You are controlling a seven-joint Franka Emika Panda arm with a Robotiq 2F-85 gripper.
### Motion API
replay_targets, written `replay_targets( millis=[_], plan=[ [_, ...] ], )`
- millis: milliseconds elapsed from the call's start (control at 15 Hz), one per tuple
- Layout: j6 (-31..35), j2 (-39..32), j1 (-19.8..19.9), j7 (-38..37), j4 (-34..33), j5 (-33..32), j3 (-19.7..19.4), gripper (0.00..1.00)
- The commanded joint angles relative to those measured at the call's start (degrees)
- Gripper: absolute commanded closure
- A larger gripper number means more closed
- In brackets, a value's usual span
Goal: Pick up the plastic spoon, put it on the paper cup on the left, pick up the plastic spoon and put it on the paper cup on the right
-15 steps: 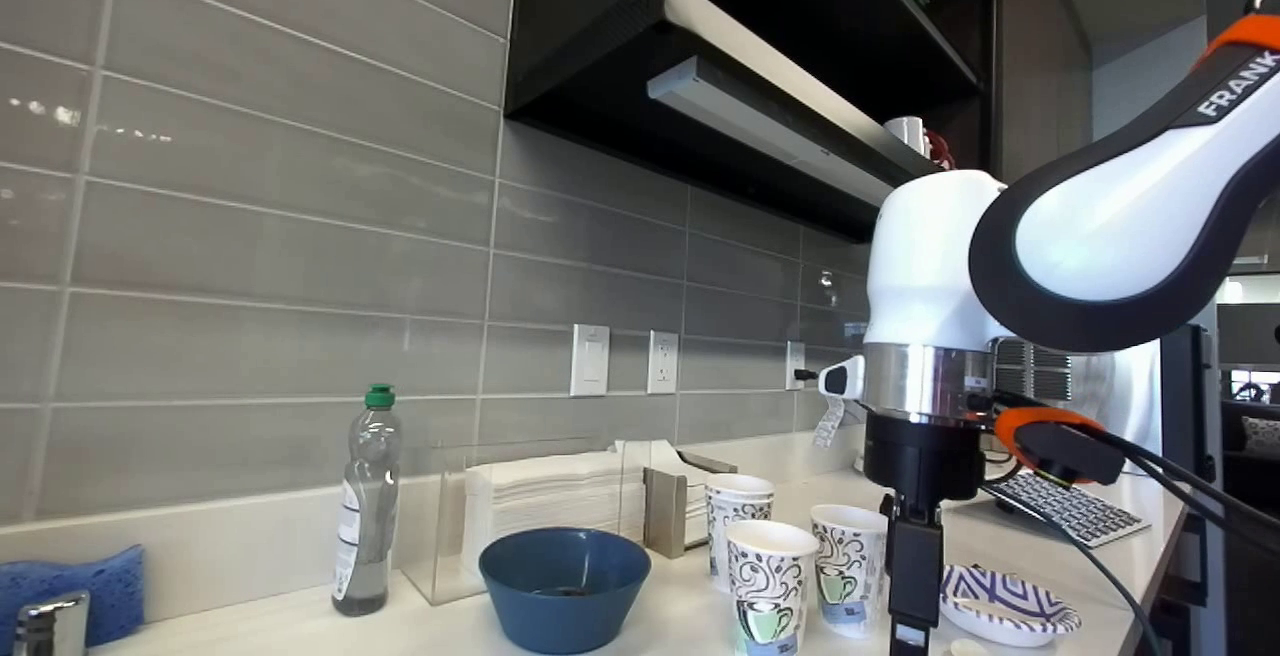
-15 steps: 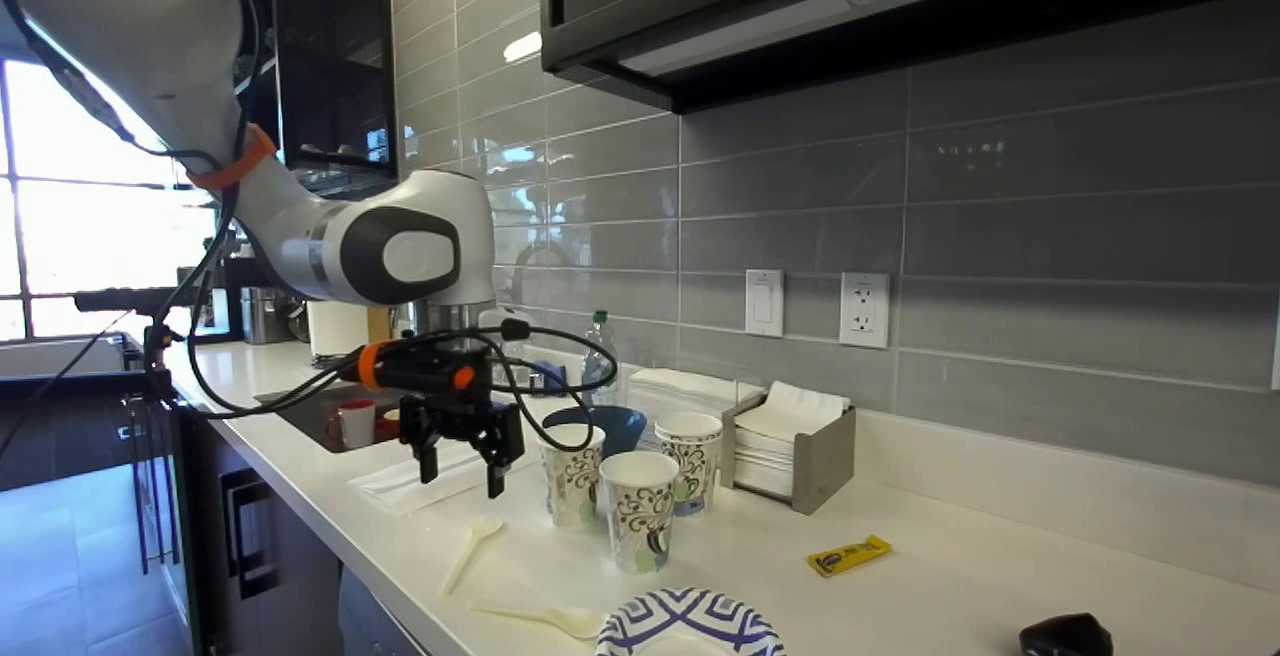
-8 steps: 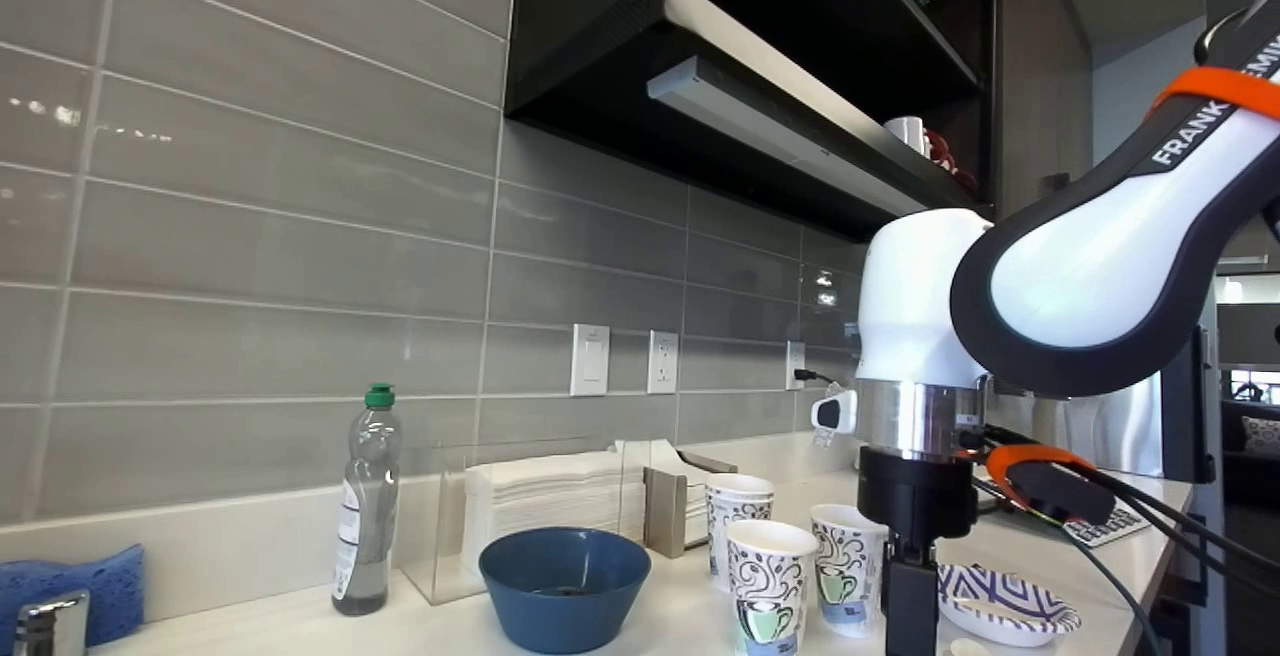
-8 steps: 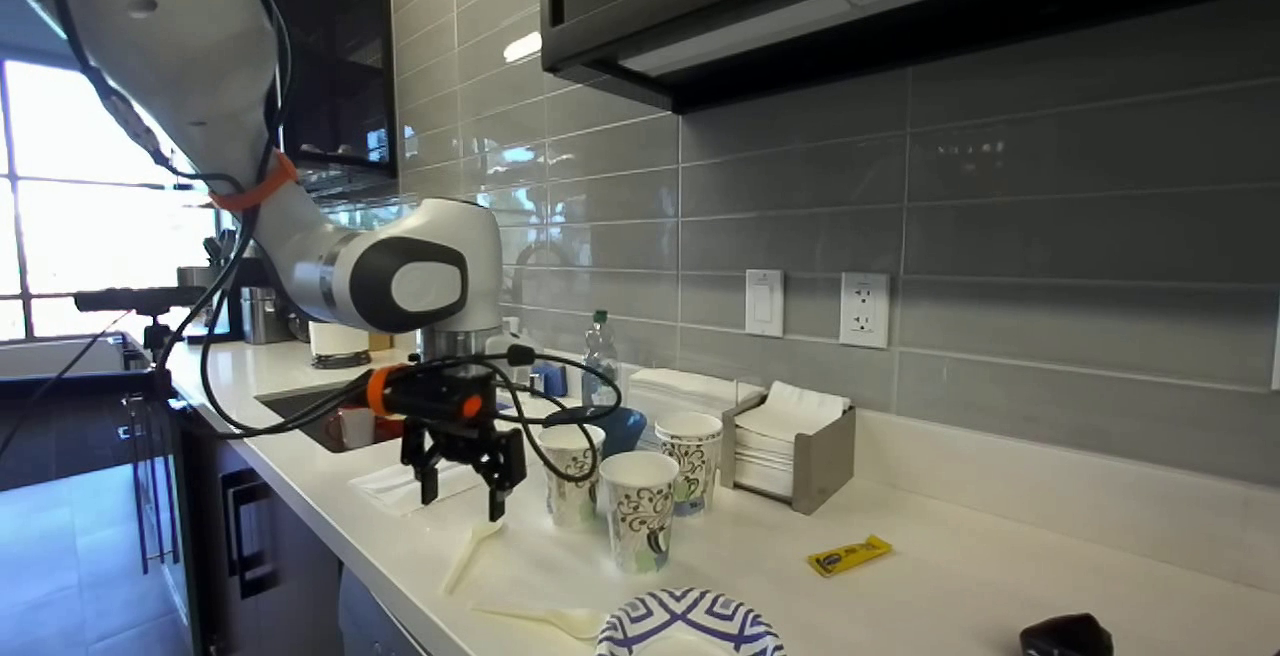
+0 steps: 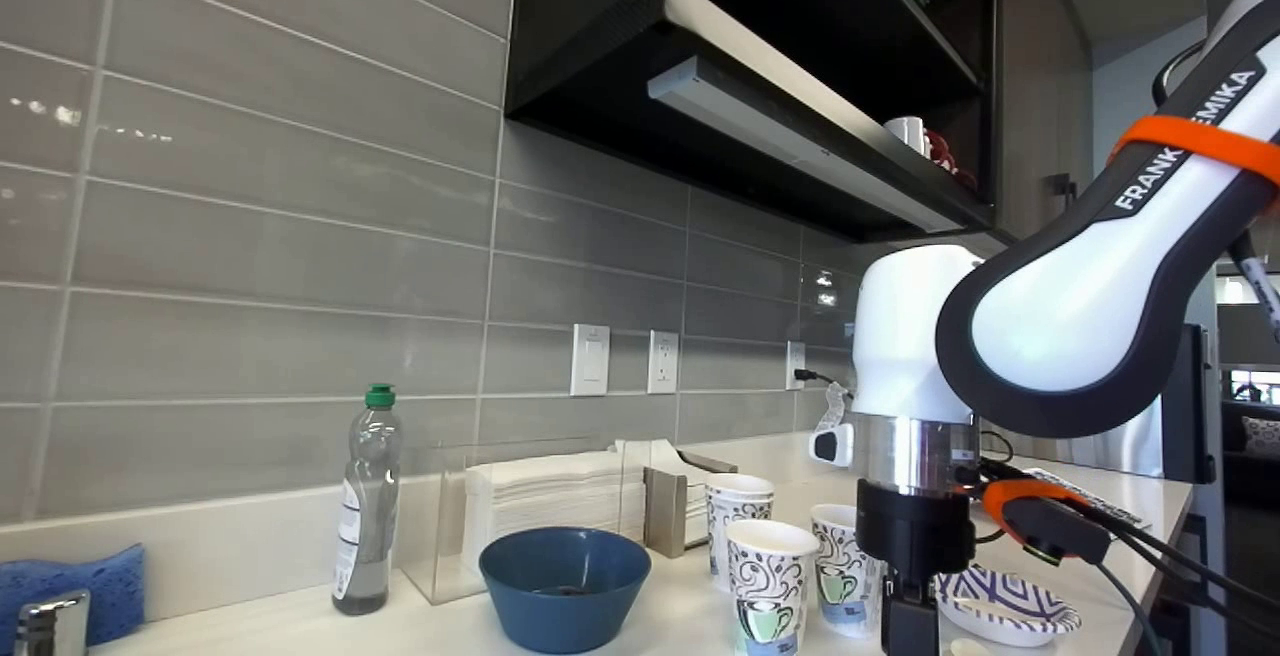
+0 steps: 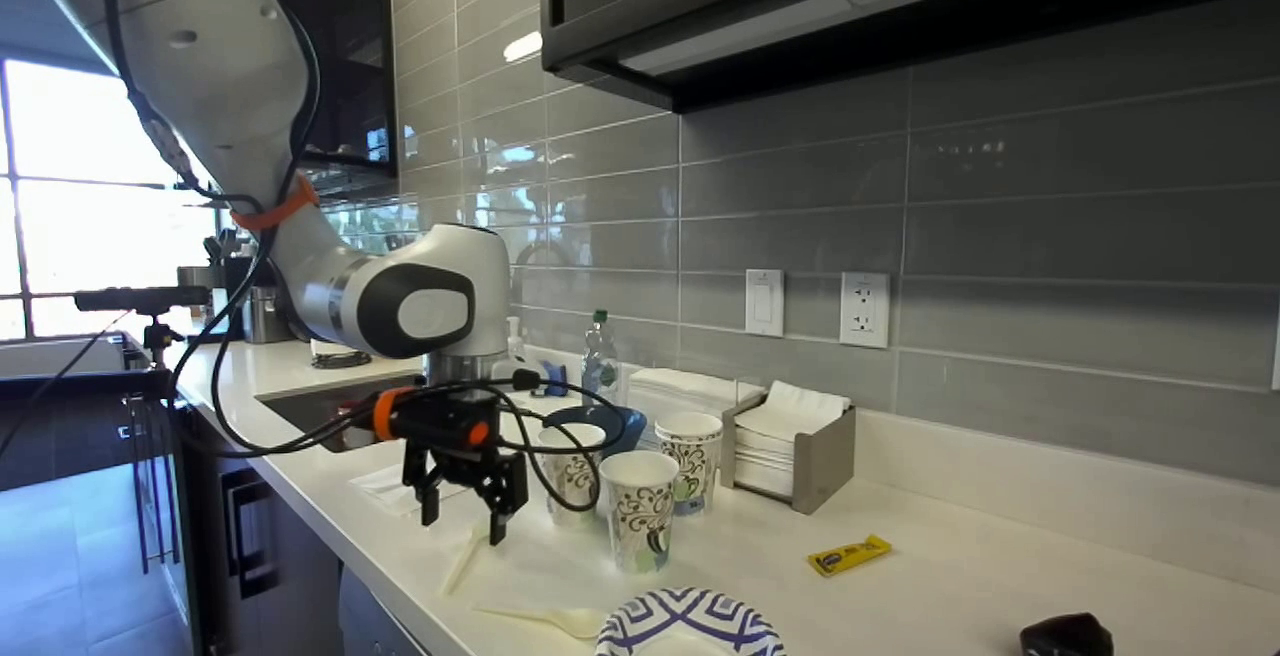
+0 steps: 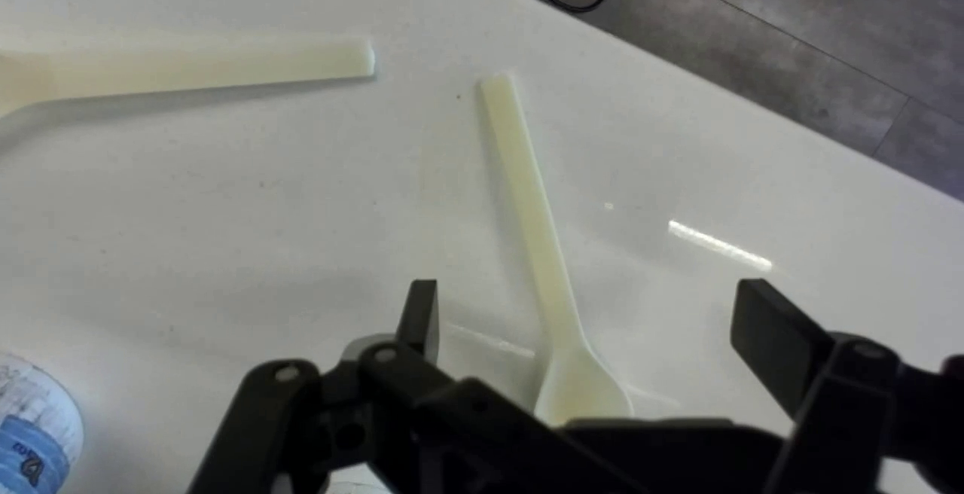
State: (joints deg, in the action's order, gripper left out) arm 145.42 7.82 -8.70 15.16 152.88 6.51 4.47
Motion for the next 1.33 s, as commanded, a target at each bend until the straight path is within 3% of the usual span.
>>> replay_targets(
  millis=[0, 67, 133, 267, 867, 1000, 1267],
  plan=[
    [1.82, -1.85, -0.31, 2.61, -0.25, 2.62, -0.44, 0.00],
    [1.97, -2.09, -0.28, 2.81, -0.25, 2.85, -0.39, 0.01],
    [2.12, -2.31, -0.24, 2.95, -0.23, 2.99, -0.33, 0.25],
    [2.23, -2.58, -0.13, 3.20, -0.19, 3.19, -0.27, 0.30],
    [3.13, -3.16, 0.25, 3.43, 0.07, 3.07, -0.22, 0.95],
    [2.92, -2.77, 0.29, 3.41, 0.10, 2.92, -0.20, 1.00],
    [1.15, -0.29, 0.60, 2.36, 0.36, 1.15, -0.11, 0.97]
  ],
)
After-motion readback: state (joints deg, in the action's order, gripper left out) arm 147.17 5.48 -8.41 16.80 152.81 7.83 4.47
